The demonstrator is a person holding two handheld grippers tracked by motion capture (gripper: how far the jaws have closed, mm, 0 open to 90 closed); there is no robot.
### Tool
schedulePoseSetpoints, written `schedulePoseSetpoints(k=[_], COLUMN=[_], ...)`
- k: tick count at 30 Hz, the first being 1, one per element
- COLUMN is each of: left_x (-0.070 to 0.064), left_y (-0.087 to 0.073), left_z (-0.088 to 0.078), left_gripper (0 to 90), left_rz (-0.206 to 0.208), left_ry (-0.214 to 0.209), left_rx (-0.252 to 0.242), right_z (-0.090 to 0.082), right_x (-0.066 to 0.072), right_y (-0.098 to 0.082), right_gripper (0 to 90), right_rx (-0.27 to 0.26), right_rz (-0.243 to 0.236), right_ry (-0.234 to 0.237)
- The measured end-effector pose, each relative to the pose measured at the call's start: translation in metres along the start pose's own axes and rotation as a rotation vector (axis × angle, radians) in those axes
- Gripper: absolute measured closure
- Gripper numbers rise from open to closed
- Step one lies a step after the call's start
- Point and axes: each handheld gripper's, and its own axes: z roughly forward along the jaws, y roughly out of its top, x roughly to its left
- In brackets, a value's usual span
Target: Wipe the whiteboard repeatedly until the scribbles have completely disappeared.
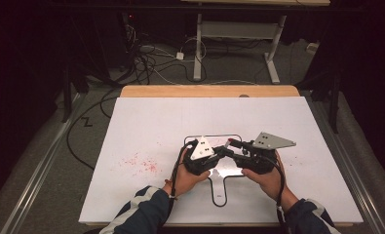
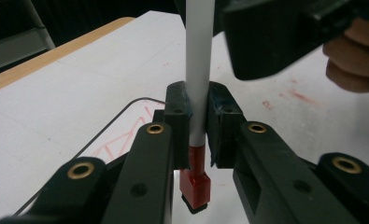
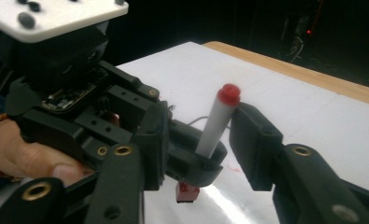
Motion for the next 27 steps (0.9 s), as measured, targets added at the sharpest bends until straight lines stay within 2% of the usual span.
schedulePoseSetpoints(k=[4, 6, 8, 13, 15, 16, 18, 21, 23, 25, 26, 27], left_x=[-0.003, -0.005, -0.006, -0.005, -0.005, -0.005, -0.004, 0.001, 0.006, 0.009, 0.011, 0.014], left_y=[0.000, 0.000, 0.001, 0.000, 0.001, 0.001, 0.002, 0.004, -0.001, -0.010, -0.016, -0.021], left_z=[0.002, 0.004, 0.004, 0.004, 0.004, 0.004, 0.000, -0.015, -0.029, -0.046, -0.055, -0.065], left_gripper=[78.4, 78.4, 78.3, 78.3, 77.7, 74.4, 61.5, 41.3, 27.2, 24.9, 22.6, 22.0], left_rz=[0.012, 0.030, 0.031, 0.024, 0.029, 0.037, 0.048, 0.070, 0.075, 0.083, 0.079, 0.072], left_ry=[-0.001, 0.007, 0.014, 0.019, 0.008, 0.013, 0.030, 0.057, 0.104, 0.141, 0.167, 0.175], left_rx=[0.010, 0.016, 0.019, 0.018, 0.027, 0.041, 0.071, 0.129, 0.162, 0.172, 0.175, 0.180], right_z=[0.001, 0.002, 0.003, 0.005, 0.006, 0.006, 0.004, -0.003, -0.005, -0.005, -0.005, -0.004], right_x=[-0.002, -0.002, -0.002, -0.001, 0.000, 0.000, -0.002, -0.012, -0.020, -0.029, -0.032, -0.036], right_y=[-0.001, -0.001, -0.001, -0.001, 0.000, 0.000, 0.001, 0.001, -0.001, -0.004, -0.005, -0.006], right_gripper=[69.9, 71.8, 79.9, 80.8, 81.0, 81.1, 81.1, 81.2, 81.2, 81.2, 81.2, 81.3], right_rx=[0.008, 0.016, 0.009, 0.015, 0.013, 0.017, 0.015, 0.030, 0.050, 0.068, 0.079, 0.081], right_rz=[0.018, 0.009, 0.010, -0.002, -0.009, -0.017, -0.037, -0.052, -0.085, -0.110, -0.119, -0.123], right_ry=[0.012, 0.008, -0.002, -0.018, -0.022, -0.026, -0.050, -0.095, -0.139, -0.169, -0.189, -0.201])
